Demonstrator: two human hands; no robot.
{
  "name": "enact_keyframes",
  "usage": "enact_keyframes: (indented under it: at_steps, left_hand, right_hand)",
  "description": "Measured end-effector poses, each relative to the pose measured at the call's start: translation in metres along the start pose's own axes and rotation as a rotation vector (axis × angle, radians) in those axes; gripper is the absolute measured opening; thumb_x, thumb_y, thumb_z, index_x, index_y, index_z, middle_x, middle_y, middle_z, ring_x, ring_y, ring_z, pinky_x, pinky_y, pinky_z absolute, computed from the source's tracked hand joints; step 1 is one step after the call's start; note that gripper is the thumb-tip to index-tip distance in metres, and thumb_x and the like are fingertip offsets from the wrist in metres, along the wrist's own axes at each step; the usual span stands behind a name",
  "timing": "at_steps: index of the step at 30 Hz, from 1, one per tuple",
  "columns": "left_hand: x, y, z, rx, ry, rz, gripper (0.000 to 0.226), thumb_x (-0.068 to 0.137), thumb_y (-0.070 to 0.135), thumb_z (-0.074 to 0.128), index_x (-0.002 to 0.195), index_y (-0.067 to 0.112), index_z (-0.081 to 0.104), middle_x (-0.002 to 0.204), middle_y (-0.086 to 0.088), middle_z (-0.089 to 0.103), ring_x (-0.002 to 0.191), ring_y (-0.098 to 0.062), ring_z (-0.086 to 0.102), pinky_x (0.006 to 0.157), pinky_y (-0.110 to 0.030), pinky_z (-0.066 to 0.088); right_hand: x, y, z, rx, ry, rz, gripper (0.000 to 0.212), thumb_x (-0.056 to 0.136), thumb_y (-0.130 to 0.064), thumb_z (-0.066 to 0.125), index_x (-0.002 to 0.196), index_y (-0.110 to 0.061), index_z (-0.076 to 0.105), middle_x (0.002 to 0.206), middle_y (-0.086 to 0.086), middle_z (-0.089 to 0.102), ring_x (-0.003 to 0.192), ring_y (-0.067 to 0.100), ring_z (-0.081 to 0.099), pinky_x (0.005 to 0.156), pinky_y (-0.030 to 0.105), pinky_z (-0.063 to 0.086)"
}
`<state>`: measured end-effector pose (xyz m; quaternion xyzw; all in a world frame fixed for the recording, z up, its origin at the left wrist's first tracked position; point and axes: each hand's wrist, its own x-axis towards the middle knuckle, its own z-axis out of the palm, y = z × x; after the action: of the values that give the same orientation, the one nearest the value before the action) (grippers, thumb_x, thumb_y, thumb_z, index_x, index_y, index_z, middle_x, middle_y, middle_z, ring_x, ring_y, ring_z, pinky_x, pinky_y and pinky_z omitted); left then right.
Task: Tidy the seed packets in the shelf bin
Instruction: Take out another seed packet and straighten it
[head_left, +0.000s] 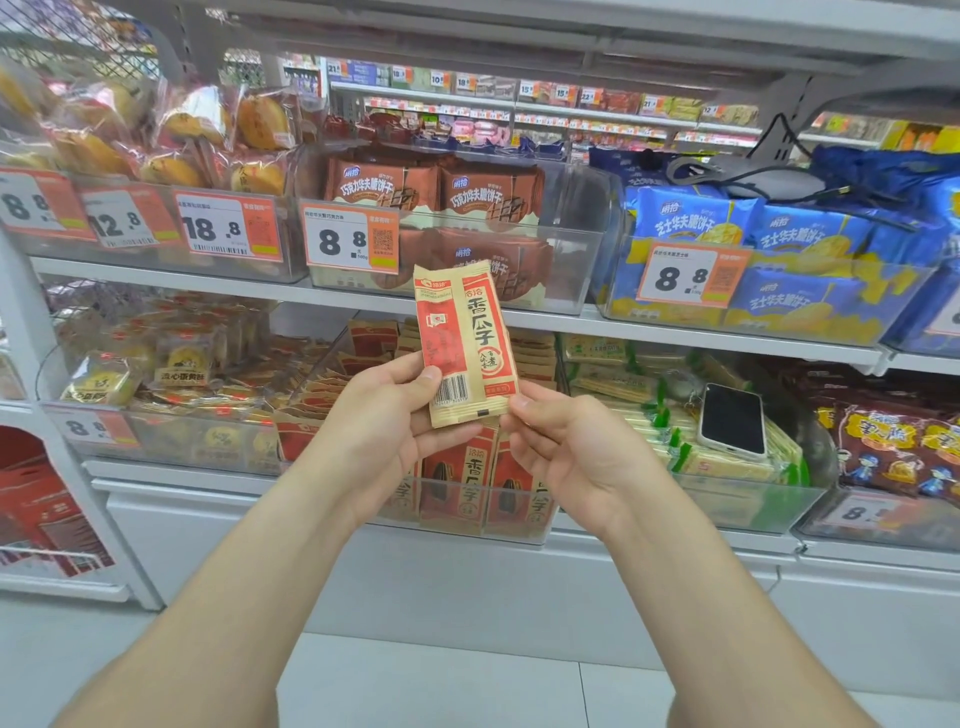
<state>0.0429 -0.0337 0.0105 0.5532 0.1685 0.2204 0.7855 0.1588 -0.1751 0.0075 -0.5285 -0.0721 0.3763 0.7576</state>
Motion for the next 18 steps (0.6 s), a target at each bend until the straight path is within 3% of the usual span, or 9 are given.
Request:
enact_keyframes:
  at_steps: [6, 12, 18]
  left_hand:
    - [-0.0033, 0.0012, 0.0029, -0.004, 0.023, -0.01, 0.029, 0.115, 0.011, 0.043, 0.132, 0.011, 0.067, 0.117, -0.013, 0.081, 0.109, -0.028, 0.079, 0.093, -0.044, 0.064]
    - [-0.0054, 0.0025, 0.004, 0.077, 0.093, -0.038, 0.025, 0.112, 0.015, 0.046, 0.125, 0.014, 0.068, 0.108, -0.01, 0.083, 0.1, -0.026, 0.081, 0.086, -0.043, 0.064]
    - [-0.0004, -0.0026, 0.005, -0.074, 0.26, -0.027, 0.033, 0.116, 0.042, 0.041, 0.119, 0.023, 0.068, 0.104, -0.004, 0.084, 0.098, -0.022, 0.082, 0.095, -0.052, 0.062]
  right_hand:
    - [-0.0047, 0.0012, 0.001, 0.03, -0.01, 0.005, 0.015, 0.093, -0.005, 0.077, 0.108, -0.004, 0.076, 0.1, 0.012, 0.082, 0.073, 0.013, 0.074, 0.064, 0.021, 0.06]
    - [-0.0089, 0.0005, 0.0012, -0.355, 0.095, -0.19, 0.009, 0.099, -0.018, 0.075, 0.104, -0.012, 0.081, 0.095, 0.003, 0.084, 0.09, 0.017, 0.079, 0.077, 0.031, 0.057]
    - [-0.0096, -0.001, 0.0026, -0.606, 0.074, -0.233, 0.016, 0.096, -0.014, 0.067, 0.089, -0.003, 0.075, 0.089, -0.002, 0.083, 0.076, 0.012, 0.076, 0.068, 0.028, 0.052]
